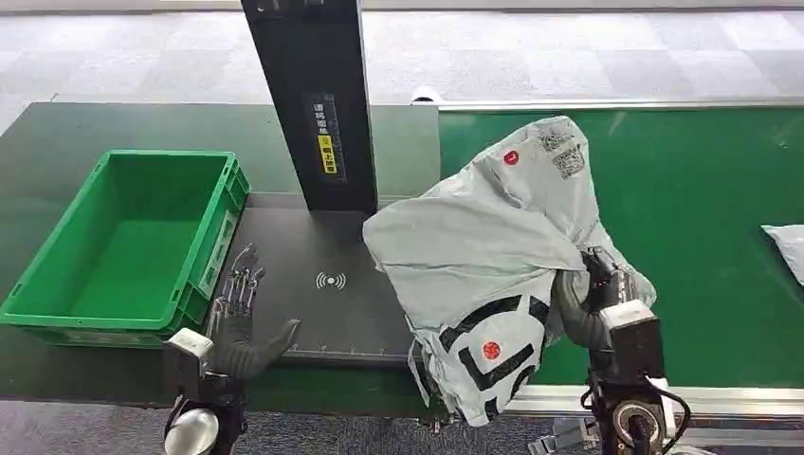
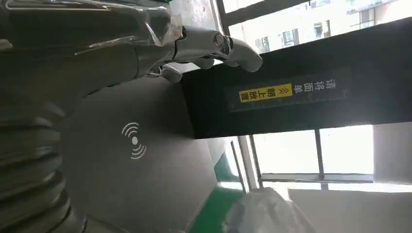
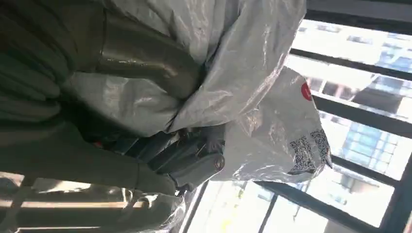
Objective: Moved the parcel from conveyor to table for the left to box.
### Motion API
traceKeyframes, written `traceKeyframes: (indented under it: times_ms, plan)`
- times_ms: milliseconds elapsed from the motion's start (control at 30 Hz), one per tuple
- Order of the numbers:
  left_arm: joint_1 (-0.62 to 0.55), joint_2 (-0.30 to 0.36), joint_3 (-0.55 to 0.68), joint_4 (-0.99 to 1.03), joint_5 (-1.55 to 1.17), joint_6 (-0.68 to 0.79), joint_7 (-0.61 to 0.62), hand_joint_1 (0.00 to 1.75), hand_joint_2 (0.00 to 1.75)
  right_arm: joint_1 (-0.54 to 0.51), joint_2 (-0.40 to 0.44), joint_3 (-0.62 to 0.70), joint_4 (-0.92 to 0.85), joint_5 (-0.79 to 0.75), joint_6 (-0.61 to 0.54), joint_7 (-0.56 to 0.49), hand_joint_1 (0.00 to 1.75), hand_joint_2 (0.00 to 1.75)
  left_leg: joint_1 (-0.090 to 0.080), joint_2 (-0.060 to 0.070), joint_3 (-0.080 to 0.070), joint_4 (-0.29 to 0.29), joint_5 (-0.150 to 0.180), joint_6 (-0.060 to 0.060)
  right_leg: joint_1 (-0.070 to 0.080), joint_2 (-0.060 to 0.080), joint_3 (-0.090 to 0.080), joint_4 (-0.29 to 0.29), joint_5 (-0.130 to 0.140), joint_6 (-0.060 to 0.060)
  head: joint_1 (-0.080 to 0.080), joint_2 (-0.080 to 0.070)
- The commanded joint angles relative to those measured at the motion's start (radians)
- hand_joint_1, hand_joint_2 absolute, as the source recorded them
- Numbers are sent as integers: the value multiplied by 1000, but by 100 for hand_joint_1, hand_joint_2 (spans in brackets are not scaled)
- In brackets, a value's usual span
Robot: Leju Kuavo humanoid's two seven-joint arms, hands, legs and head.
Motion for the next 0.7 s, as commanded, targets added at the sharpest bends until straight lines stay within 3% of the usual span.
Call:
traceKeyframes:
  times_ms: [33, 200, 433, 700]
  plan:
    - [-21, 20, -11, 64, 8, 9, -5, 0, 175, -188, -10, 223, 452, 198, -141, 103, 175, 175, 0, 5, 4, -1, 0, 0, 1, 5, 2, -2, 2, -1, 0, 0]
    - [-56, 28, -30, 84, 28, 35, -30, 0, 175, -309, -31, 354, 672, 244, -144, 67, 175, 175, 0, 4, 3, -1, 0, 0, 1, 4, 2, -1, 1, 0, 0, 0]
    - [-98, 42, -46, 144, 68, 44, -40, 0, 175, -586, -20, 521, 1045, 316, -143, -1, 175, 175, 0, 5, 3, -1, 1, 0, 0, 6, 1, -1, 2, -1, 0, 0]
    - [-118, 44, -49, 180, 87, 47, -59, 0, 175, -655, -1, 588, 1112, 313, -91, -65, 175, 175, 0, 1, 2, 0, 1, 0, 0, 1, 1, 0, 1, -1, 0, 0]
